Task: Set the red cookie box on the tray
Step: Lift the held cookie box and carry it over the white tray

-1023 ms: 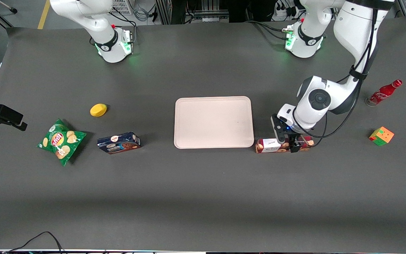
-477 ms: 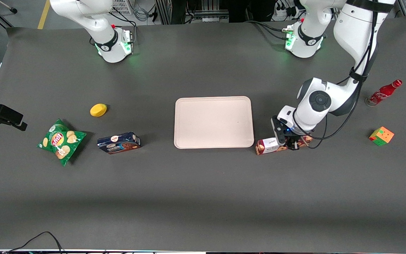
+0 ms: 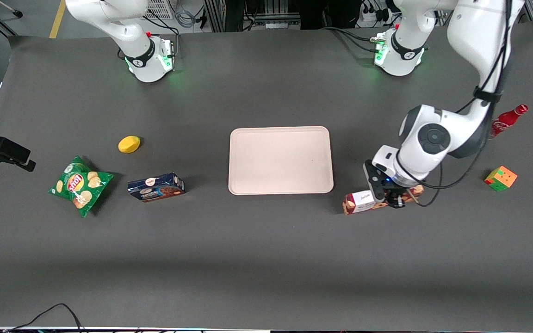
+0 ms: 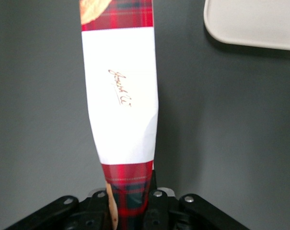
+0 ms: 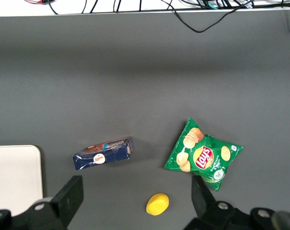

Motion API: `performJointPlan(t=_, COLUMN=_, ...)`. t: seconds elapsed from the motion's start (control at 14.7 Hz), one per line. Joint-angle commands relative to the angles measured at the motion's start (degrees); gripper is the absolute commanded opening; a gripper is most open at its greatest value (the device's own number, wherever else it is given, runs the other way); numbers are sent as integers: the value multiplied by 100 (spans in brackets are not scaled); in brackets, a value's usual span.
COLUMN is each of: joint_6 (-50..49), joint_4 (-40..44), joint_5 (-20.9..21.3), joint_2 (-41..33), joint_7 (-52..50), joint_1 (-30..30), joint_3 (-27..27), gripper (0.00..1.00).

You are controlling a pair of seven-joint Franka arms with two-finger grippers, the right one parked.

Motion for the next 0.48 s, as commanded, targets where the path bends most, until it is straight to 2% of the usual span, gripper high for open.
performJointPlan(t=0.0, joint_6=-1970, joint_4=1308, joint_5=-13, joint_2=-304, joint_7=56, joint_1=-8, joint_3=-27, gripper=11)
performJointPlan(t=0.27, joint_6=-3107, joint_4=2233, joint_5=-66, joint_2=-339, joint_7=56, joint_1=-8, joint_3=-36, gripper=11)
performJointPlan(t=0.41, joint_6=-3354, joint_4=2349, joint_5=-319, joint_2=-444, joint_7=-5, joint_1=1, joint_3=-36, gripper=11)
